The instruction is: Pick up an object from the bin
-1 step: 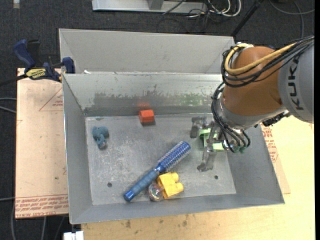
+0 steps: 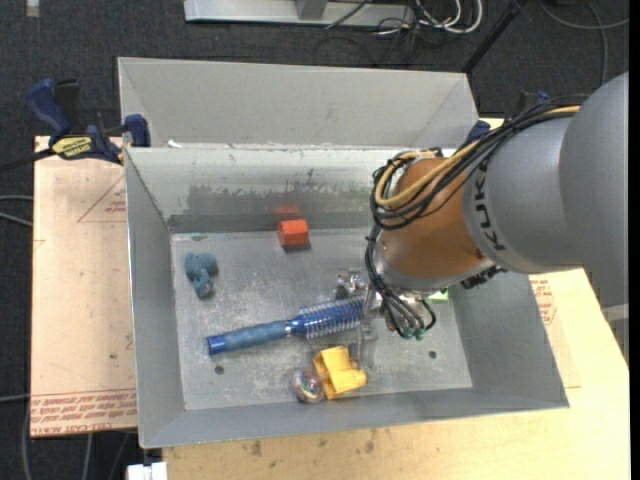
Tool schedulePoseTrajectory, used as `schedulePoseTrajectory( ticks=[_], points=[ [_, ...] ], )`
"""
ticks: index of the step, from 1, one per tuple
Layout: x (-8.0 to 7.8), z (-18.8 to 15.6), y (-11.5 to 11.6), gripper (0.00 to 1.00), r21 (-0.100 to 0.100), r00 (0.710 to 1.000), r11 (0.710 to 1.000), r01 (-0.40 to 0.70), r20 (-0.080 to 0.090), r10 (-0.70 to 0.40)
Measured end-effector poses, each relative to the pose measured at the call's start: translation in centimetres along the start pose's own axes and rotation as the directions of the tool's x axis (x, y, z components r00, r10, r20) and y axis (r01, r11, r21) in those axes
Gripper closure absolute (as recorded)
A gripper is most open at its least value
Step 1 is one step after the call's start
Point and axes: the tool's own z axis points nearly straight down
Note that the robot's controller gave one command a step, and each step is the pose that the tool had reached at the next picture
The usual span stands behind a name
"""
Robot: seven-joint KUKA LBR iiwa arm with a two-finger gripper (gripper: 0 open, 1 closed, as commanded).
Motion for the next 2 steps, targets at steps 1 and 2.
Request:
schedulePoseTrajectory(
  ticks=[1,2],
  points=[
    [0.0,-0.3,-0.1,1.00,0.001,1.000,1.000,-0.001,0.002,0.001],
    [-2.2,-18.8,-1.6,1.00,0.002,1.000,1.000,0.008,0.013,-0.008]
  ],
)
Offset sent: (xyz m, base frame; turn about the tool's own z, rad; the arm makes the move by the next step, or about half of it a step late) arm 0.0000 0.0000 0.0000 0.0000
